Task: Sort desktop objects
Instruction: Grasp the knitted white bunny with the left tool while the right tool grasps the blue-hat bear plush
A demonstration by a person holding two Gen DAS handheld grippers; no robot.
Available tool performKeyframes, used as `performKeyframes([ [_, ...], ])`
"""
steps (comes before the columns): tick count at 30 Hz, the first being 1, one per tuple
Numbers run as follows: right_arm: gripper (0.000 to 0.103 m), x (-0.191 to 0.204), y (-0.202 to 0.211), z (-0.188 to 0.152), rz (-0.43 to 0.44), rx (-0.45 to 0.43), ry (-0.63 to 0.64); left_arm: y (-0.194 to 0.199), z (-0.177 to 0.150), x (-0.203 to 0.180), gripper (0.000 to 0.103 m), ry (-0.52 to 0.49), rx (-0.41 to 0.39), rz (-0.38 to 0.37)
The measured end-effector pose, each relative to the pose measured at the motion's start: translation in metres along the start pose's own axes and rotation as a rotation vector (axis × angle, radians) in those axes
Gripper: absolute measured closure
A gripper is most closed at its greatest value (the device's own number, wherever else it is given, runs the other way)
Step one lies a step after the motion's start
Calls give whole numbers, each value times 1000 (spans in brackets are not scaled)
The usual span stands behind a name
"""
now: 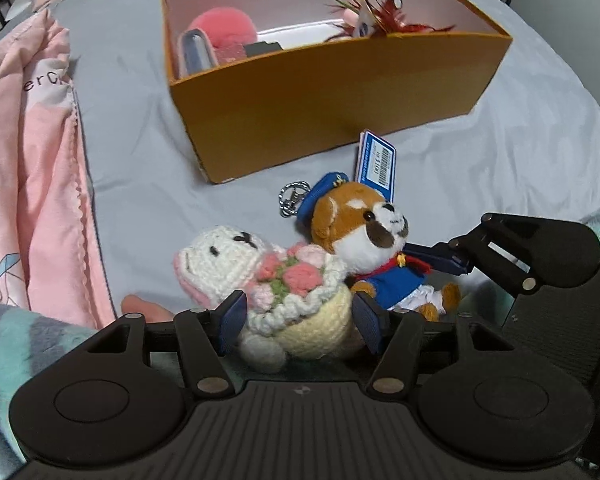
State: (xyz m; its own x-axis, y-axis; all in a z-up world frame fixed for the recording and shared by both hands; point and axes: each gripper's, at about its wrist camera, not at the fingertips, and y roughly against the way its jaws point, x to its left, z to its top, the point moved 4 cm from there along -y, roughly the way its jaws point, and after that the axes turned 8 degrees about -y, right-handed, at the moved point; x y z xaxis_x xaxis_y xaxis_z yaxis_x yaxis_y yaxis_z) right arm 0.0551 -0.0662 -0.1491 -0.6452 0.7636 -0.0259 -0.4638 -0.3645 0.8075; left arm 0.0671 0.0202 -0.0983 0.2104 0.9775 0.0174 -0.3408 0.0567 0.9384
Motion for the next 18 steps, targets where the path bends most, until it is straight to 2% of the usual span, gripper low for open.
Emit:
performKeyframes([
  [4,64,-9,7,-2,-26,3,-26,-5,0,-5,33,-27,16,20],
  [10,64,-51,22,-3,-175,32,-109,-14,3,-16,31,-93,37,60],
  [14,63,-74,21,-6,-121,78,-227,-18,5,-32,32,-179,40,115],
  [18,61,-68,18,-8,-122,90,-215,-18,0,-50,35,-289,19,168],
])
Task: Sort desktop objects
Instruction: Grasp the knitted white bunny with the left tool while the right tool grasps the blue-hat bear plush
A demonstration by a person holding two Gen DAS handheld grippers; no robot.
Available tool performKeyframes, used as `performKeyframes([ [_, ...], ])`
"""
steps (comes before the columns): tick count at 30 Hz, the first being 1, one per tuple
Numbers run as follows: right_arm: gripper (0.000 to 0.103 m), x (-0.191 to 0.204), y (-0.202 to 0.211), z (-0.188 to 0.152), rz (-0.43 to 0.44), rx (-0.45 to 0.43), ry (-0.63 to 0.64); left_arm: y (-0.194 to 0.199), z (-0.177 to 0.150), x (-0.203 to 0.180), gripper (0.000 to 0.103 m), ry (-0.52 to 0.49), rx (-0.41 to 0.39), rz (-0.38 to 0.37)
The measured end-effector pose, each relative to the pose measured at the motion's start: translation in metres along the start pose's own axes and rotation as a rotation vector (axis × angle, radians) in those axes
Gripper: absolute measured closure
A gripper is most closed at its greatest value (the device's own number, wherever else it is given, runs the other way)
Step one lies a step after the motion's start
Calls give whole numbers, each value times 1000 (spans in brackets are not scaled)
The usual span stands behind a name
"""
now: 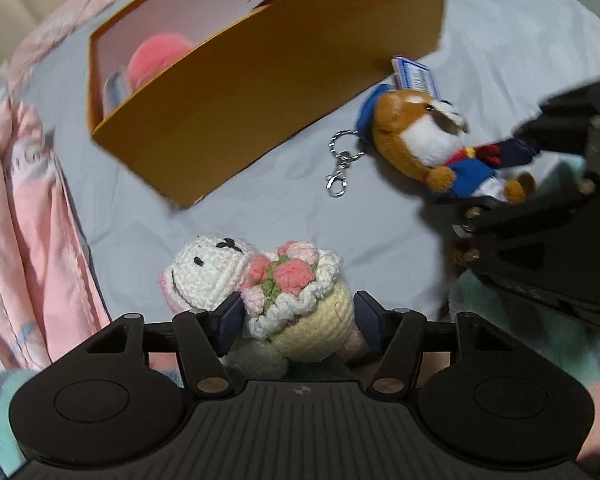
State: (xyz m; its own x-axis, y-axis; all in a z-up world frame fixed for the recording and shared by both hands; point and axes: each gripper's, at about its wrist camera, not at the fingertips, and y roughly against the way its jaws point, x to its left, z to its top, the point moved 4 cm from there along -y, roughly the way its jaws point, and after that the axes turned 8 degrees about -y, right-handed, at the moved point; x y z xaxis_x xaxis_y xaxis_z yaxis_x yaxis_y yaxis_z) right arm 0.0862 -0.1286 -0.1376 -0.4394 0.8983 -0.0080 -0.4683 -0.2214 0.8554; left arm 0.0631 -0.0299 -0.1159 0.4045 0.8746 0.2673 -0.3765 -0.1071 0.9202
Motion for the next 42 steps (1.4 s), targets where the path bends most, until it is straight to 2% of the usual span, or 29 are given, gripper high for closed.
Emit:
performKeyframes([
  [6,61,-7,3,3,38,-14,-46,11,3,-24,39,-136,-109,40],
  [10,61,-13,4,6,84,-16,-103,16,4,-31,40,-165,-168,31],
  [13,61,-14,5,5,92,-18,-118,26,5,-29,53,-133,-238,-39],
  [15,60,-14,5,5,94,-19,-121,27,4,-24,52,-86,-262,-80],
  [19,60,-16,2,5,109,-10,-146,31,0,-12,51,-3,-269,-87],
  [20,60,-16,3,5,108,-10,-145,33,-1,-8,47,26,-269,-93],
  [26,60,-15,2,5,110,-14,-149,38,-8,25,34,205,-230,-150],
  [32,59,-19,7,7,149,-43,-187,33,-19,61,32,418,-168,-287],
  [34,59,-20,8,8,165,-51,-197,32,-23,66,30,450,-136,-314],
  [37,57,-21,8,9,172,-53,-208,29,-24,72,30,479,-102,-296],
  [42,57,-20,7,9,175,-50,-206,12,-20,73,30,490,10,-308],
])
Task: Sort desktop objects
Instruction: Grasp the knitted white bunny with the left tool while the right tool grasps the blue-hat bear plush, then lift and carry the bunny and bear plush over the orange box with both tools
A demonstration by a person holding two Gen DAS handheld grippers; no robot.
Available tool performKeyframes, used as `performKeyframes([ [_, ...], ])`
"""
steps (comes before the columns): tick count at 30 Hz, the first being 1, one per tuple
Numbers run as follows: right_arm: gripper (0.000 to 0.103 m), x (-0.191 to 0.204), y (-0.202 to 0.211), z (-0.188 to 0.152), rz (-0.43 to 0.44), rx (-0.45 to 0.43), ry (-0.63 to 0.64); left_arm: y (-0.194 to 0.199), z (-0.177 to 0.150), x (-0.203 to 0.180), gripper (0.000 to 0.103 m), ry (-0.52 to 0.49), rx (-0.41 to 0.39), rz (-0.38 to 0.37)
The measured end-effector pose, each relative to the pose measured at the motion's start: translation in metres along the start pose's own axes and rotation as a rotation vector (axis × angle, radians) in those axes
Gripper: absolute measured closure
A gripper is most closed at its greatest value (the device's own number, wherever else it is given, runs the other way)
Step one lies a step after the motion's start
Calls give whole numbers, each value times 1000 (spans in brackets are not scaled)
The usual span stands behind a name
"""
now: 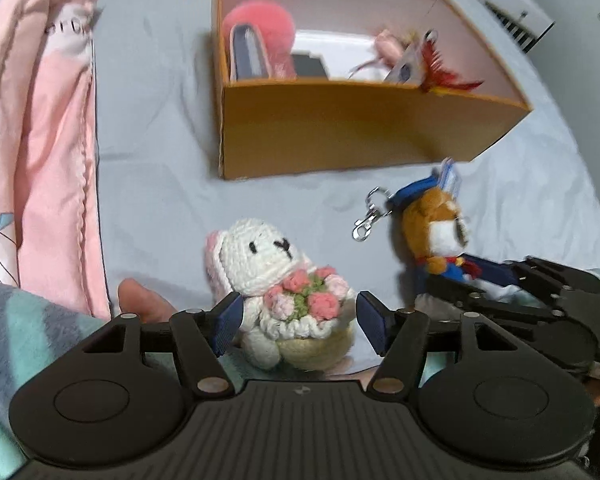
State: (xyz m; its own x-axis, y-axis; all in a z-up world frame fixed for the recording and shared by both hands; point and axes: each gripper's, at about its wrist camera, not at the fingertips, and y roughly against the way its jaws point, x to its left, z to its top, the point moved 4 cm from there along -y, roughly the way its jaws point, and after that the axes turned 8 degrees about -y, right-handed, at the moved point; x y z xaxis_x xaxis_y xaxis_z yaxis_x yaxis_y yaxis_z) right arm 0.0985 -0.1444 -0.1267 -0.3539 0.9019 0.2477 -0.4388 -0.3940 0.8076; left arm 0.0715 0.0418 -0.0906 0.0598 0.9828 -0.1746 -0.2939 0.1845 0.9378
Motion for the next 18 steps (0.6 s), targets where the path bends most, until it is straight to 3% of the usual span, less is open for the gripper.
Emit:
performKeyframes([
  [8,57,-1,0,0,8,-2,-4,-26,1,-5,13,-4,89,0],
  [12,54,2,-3,1,5,7,13,-42,-1,-11,14,15,141,-68],
  [18,52,1,-7,3,5,16,-1,-47,1,-15,17,26,105,2],
])
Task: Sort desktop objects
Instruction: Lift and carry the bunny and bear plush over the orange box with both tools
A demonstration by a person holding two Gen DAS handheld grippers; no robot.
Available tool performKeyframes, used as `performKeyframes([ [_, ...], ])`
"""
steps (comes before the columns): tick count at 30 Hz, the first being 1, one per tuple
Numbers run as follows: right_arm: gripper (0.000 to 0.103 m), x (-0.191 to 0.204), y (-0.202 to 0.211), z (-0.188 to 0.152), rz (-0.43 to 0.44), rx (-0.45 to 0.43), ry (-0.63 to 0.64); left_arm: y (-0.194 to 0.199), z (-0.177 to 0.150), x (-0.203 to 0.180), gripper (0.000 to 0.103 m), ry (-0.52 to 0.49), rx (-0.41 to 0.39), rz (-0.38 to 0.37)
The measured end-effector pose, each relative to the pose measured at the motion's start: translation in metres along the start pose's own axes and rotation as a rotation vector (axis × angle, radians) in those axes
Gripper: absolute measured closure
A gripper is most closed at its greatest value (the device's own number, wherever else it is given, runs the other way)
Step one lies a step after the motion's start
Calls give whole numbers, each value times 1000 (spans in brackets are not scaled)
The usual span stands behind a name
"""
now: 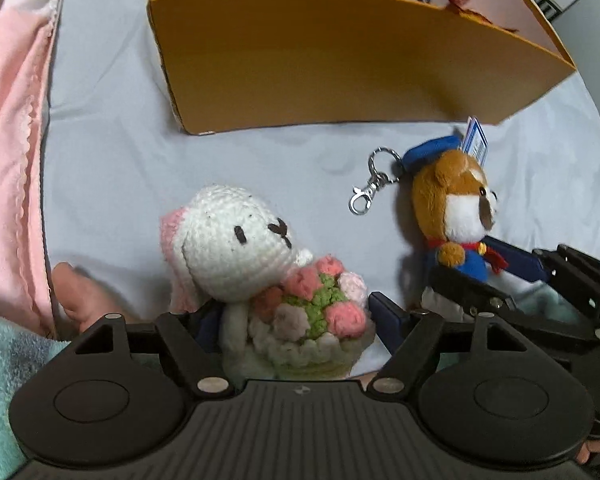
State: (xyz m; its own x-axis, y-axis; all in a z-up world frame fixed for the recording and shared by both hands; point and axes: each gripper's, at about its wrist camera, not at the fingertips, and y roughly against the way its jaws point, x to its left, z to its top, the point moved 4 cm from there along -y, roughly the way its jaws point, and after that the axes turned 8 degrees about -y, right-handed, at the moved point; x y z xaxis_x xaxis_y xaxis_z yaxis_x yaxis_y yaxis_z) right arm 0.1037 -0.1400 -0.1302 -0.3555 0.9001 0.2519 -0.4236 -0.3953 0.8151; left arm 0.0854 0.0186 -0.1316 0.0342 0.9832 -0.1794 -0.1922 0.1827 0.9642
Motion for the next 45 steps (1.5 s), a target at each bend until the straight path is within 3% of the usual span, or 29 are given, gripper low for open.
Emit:
performKeyframes([
  [9,46,-4,-16,9,-4,65,-78,12,-7,4,23,-4,-67,15],
  [15,60,7,-10,0,-58,19,26,22,-10,-1,25,-44,-121,30],
  [21,65,4,5,-1,-36,-28,0,41,-14,1,26,-51,-203,2],
  [24,65,2,9,-1,-14,-22,-22,41,-11,1,26,-57,-187,-2],
  [30,59,8,-5,-1,-83,41,36,19,-2,-20,25,-149,-87,50],
  [33,57,4,-11,2,-92,67,9,15,2,-17,24,-119,-72,38],
  [43,48,7,-34,9,-164,115,8,19,0,-4,24,-61,-112,-2],
  [45,56,7,-36,10,-198,108,7,22,-1,-6,24,-75,-132,2],
])
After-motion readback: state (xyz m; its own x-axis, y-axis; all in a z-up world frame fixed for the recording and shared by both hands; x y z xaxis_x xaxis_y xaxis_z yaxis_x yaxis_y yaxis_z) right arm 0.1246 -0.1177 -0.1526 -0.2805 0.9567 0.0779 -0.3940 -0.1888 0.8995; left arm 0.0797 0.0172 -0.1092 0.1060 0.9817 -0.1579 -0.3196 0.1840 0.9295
